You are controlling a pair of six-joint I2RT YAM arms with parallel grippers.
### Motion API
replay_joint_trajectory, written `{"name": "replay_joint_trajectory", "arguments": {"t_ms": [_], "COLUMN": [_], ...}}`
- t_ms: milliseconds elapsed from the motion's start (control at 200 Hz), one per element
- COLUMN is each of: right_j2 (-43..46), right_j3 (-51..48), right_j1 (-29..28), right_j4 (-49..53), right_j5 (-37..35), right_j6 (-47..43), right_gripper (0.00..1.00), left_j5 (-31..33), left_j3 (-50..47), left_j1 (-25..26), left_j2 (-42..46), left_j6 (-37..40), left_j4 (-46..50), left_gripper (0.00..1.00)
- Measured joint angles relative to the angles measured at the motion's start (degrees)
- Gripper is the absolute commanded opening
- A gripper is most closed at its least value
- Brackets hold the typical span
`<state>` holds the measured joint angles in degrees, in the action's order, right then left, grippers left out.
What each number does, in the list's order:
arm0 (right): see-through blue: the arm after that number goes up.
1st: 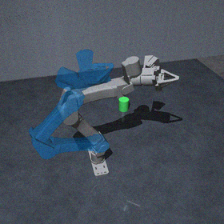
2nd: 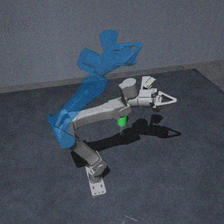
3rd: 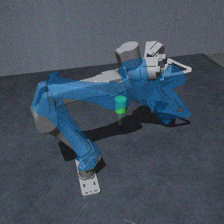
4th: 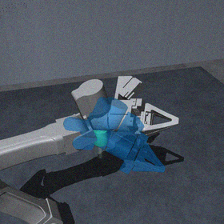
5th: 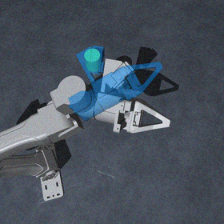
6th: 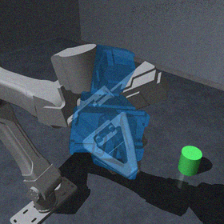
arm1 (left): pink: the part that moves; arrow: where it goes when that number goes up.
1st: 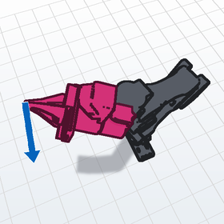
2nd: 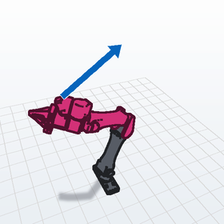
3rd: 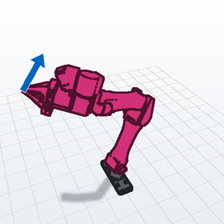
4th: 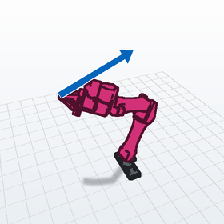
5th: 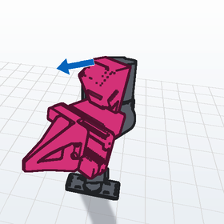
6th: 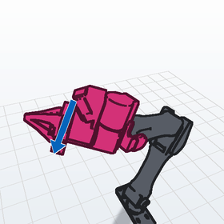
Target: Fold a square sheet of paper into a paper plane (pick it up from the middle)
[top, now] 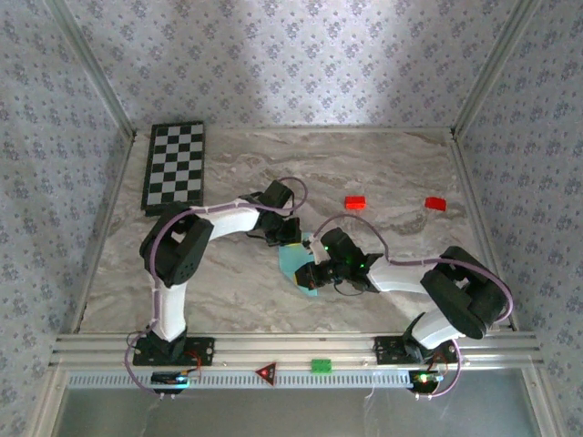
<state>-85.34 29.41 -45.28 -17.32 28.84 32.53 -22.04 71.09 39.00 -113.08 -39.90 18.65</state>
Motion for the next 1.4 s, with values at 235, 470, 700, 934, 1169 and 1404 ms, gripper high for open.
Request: {"name": "replay_joint_trajectory", "arguments": {"t_ms": [235, 470, 700, 934, 1169, 1404], "right_j2": [-0.1, -1.1, -2.9, -4.5, -5.1, -5.5], "right_j3": [0.1, 0.8, 3.6, 4.2, 4.2, 4.2], "right_j1": [2.4, 5.9, 7.2, 7.2, 7.2, 7.2], "right_j4": [1.7, 3.4, 5.4, 6.2, 5.8, 5.1], "right_j5": [0.1, 0.2, 0.8, 1.1, 1.5, 1.2], "right_j6": [-0.4, -1.3, -3.3, -4.1, -4.0, -3.8], "right_gripper": [0.0, 0.0, 0.0, 0.0, 0.0, 0.0], "left_j5": [-0.2, -1.4, -3.7, -3.8, -3.7, -3.7], "left_j3": [-0.4, -0.7, 0.2, 0.3, -0.5, -1.9], "left_j1": [0.0, 0.0, 0.0, 0.0, 0.0, 0.0], "left_j2": [-0.2, -0.4, -1.4, -1.5, -1.2, -0.5], "left_j6": [0.0, 0.5, 2.2, 2.4, 1.9, 1.4], "left_j4": [-1.0, -2.1, -2.1, -2.1, -3.0, -4.5], "left_gripper": [0.06, 0.06, 0.06, 0.06, 0.06, 0.06]}}
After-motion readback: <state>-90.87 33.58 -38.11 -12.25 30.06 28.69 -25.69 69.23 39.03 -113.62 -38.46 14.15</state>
